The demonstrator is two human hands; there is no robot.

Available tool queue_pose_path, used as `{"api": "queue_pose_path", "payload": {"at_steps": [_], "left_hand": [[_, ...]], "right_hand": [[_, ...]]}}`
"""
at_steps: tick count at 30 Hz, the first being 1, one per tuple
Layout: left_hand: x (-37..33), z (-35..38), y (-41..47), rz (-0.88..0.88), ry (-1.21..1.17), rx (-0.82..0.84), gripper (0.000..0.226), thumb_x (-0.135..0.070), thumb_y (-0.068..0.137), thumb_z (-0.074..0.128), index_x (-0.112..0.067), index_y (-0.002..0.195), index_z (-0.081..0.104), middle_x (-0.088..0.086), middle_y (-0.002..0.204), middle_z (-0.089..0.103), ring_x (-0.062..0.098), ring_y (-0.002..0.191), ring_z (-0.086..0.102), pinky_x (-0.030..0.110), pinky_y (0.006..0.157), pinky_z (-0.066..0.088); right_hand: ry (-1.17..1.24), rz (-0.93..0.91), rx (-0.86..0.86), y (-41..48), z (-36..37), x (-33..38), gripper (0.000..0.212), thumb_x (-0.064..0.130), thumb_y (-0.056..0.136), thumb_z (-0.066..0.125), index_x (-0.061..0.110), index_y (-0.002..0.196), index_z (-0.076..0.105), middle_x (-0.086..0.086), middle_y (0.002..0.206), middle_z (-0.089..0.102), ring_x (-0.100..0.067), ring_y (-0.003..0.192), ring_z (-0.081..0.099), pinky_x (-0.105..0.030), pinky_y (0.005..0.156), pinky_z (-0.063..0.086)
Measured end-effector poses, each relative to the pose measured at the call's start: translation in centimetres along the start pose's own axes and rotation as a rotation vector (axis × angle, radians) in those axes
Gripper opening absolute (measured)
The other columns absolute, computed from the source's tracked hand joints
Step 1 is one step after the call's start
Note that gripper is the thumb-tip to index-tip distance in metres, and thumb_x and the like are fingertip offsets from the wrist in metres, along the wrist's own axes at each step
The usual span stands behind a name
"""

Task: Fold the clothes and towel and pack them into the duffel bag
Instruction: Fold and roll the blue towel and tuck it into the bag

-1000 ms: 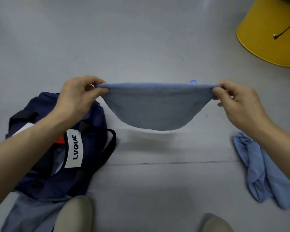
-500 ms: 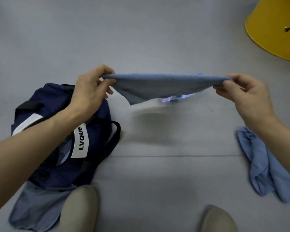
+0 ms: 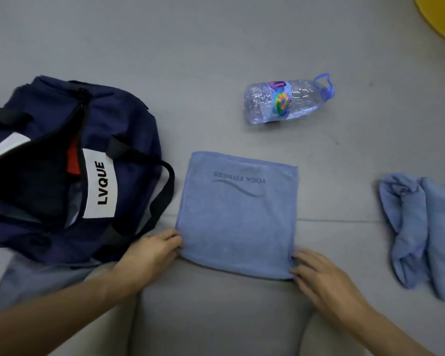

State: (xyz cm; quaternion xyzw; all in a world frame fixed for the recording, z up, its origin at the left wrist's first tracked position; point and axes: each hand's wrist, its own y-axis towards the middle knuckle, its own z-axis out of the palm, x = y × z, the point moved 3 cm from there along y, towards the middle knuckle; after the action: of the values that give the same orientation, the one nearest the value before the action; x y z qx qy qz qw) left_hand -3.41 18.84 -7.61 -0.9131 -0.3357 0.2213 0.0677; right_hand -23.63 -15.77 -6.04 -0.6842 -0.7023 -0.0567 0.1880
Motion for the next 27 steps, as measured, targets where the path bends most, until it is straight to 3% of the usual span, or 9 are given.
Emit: {"api": "queue_pose_path", "payload": {"at_steps": [3, 6, 8, 10, 11, 15, 20, 23, 27], "left_hand": [[-0.5, -1.0, 0.3, 0.072, -0.001, -0.009, 0.024, -0.045, 0.091, 0.046, -0.029, 0.094, 0.062, -0.011, 0.098, 0.064, 0.018, 0.071, 0.068, 0.031, 0.055, 0.055], [-1.2, -2.0, 1.3, 0.063, 0.009, -0.034, 0.028, -0.051, 0.093, 0.043, -0.029, 0.093, 0.062, -0.011, 0.090, 0.065, 0.016, 0.069, 0.068, 0.030, 0.052, 0.052], [-1.7, -3.0, 2.4, 0.019, -0.031, -0.048, 0.034, -0.055, 0.094, 0.039, -0.029, 0.094, 0.061, -0.011, 0.086, 0.065, 0.015, 0.073, 0.066, 0.032, 0.057, 0.051], [-1.7, -4.1, 3.7, -0.072, -0.100, -0.087, 0.036, -0.056, 0.093, 0.038, -0.027, 0.091, 0.059, -0.010, 0.078, 0.062, 0.015, 0.072, 0.062, 0.035, 0.060, 0.049], [-1.7, -4.8, 4.6, -0.120, -0.132, -0.111, 0.034, -0.055, 0.094, 0.041, -0.026, 0.090, 0.058, -0.009, 0.074, 0.059, 0.015, 0.069, 0.059, 0.036, 0.060, 0.048], [-0.7, -7.7, 9.3, -0.269, -0.255, -0.194, 0.014, -0.039, 0.099, 0.056, -0.029, 0.092, 0.060, -0.009, 0.067, 0.060, 0.017, 0.067, 0.059, 0.038, 0.068, 0.051], [0.8, -10.6, 15.8, -0.374, -0.290, -0.256, 0.016, -0.035, 0.100, 0.053, -0.025, 0.097, 0.064, -0.005, 0.067, 0.068, 0.013, 0.066, 0.068, 0.037, 0.074, 0.053], [1.9, -10.8, 18.3, -0.455, -0.437, -0.277, 0.011, -0.031, 0.099, 0.055, -0.026, 0.102, 0.064, -0.008, 0.086, 0.070, 0.006, 0.061, 0.068, 0.037, 0.079, 0.058], [0.1, -8.8, 17.5, -0.351, -0.227, -0.337, 0.034, -0.023, 0.099, 0.052, -0.022, 0.133, 0.054, 0.002, 0.136, 0.055, 0.030, 0.101, 0.065, 0.042, 0.089, 0.051]], "right_hand": [[-0.006, -0.029, 0.025, 0.1, 0.1, 0.2, 0.032, 0.042, 0.096, 0.047, 0.026, 0.102, 0.074, -0.004, 0.136, 0.061, -0.026, 0.125, 0.056, -0.030, 0.106, 0.040], [-0.013, -0.047, 0.043, 2.0, 0.3, 0.3, 0.031, 0.045, 0.089, 0.055, 0.031, 0.109, 0.074, -0.003, 0.140, 0.059, -0.027, 0.133, 0.052, -0.036, 0.105, 0.045], [0.072, -0.052, -0.003, 3.6, -0.3, 0.8, 0.034, 0.049, 0.096, 0.048, 0.030, 0.099, 0.076, 0.003, 0.124, 0.069, -0.021, 0.125, 0.058, -0.029, 0.104, 0.046], [0.268, 0.144, -0.069, 5.1, -2.1, 0.7, 0.029, 0.043, 0.096, 0.053, 0.027, 0.092, 0.077, 0.010, 0.104, 0.074, -0.009, 0.107, 0.063, -0.011, 0.097, 0.041], [0.343, 0.270, -0.101, 6.0, -3.0, 0.1, 0.020, 0.037, 0.095, 0.059, 0.028, 0.090, 0.076, 0.013, 0.097, 0.075, -0.007, 0.098, 0.063, -0.011, 0.091, 0.042], [0.554, 0.528, -0.185, 9.4, -5.0, -3.0, 0.012, 0.034, 0.095, 0.062, 0.028, 0.087, 0.068, 0.009, 0.082, 0.072, -0.015, 0.080, 0.067, -0.042, 0.081, 0.055], [0.588, 0.660, -0.271, 15.2, -6.5, -6.8, 0.033, 0.058, 0.080, 0.048, 0.032, 0.089, 0.066, 0.006, 0.078, 0.072, -0.023, 0.074, 0.071, -0.051, 0.077, 0.058], [0.514, 0.709, -0.248, 18.0, -6.4, -8.1, 0.023, 0.049, 0.086, 0.052, 0.033, 0.092, 0.067, 0.001, 0.090, 0.073, -0.030, 0.085, 0.069, -0.045, 0.084, 0.056], [0.099, 0.467, -0.194, 18.9, -5.4, -6.8, 0.041, 0.028, 0.096, 0.057, 0.014, 0.134, 0.058, -0.013, 0.134, 0.058, -0.037, 0.119, 0.056, -0.042, 0.100, 0.044]]}}
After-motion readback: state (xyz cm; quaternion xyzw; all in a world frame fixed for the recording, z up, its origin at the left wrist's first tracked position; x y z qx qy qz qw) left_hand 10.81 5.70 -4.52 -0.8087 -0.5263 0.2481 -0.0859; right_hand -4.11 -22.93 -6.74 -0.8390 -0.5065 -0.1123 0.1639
